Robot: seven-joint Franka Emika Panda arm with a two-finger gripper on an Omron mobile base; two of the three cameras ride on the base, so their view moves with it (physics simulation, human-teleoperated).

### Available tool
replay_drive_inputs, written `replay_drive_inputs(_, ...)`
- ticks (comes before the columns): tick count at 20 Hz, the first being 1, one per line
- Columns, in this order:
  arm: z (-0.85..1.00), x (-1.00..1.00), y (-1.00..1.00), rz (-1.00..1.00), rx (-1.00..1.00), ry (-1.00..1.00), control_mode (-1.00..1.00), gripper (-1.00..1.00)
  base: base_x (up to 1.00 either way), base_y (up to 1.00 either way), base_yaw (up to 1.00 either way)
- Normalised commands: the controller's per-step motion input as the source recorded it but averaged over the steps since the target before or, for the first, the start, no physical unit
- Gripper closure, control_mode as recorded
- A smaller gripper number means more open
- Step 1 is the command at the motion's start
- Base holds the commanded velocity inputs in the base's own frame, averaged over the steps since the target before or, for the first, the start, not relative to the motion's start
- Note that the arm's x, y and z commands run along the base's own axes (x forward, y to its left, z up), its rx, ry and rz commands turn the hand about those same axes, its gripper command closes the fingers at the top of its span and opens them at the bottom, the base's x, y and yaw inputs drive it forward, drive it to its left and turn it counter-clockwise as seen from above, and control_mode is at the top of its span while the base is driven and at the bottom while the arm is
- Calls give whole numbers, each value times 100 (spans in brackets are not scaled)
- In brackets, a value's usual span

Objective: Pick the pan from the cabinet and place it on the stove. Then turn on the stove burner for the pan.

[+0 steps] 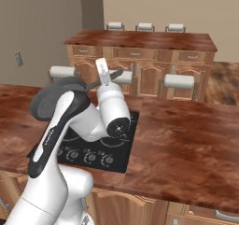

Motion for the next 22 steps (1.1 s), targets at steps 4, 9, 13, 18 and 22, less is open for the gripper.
replay_drive_inputs(4,-6,23,-44,0,3,3,-100,100,0,0,0)
replay_drive_inputs(9,-19,11,-45,-1,7,1,-100,100,0,0,0)
replay_drive_inputs(13,-29,4,-37,-4,12,0,-100,100,0,0,0)
replay_drive_inputs(18,-34,24,-34,-1,12,1,-100,100,0,0,0)
replay_drive_inputs(22,-54,33,-35,0,1,0,-100,100,0,0,0)
